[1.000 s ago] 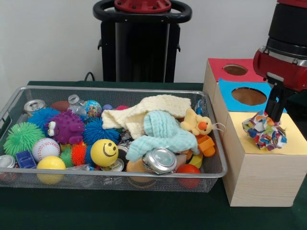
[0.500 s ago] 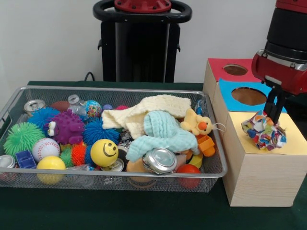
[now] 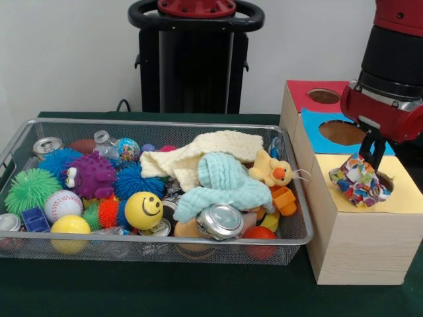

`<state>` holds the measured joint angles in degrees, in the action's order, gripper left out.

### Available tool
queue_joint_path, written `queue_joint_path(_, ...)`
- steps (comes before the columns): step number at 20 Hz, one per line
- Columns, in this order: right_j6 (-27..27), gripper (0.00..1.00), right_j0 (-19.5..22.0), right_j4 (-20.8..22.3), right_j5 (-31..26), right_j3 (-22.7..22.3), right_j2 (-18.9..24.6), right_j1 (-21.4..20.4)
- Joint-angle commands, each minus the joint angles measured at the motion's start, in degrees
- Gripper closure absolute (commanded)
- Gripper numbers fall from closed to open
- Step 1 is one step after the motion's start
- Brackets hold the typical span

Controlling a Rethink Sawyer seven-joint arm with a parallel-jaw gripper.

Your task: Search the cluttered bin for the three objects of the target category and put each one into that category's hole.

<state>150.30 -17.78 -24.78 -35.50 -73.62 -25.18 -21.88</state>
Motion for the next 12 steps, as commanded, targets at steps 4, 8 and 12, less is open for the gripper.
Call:
queue_joint_path(4, 9.9, 1.00, 1.2, -2.3, 4.1, -4.7, 7.7, 4.6)
queue_joint_path(8, 9.9, 1.00, 1.2, -2.9, 4.3, -4.1, 8.7, 5.2)
queue_joint_path(12, 9.5, 1.00, 1.3, -3.6, 4.2, -4.2, 9.9, 5.7)
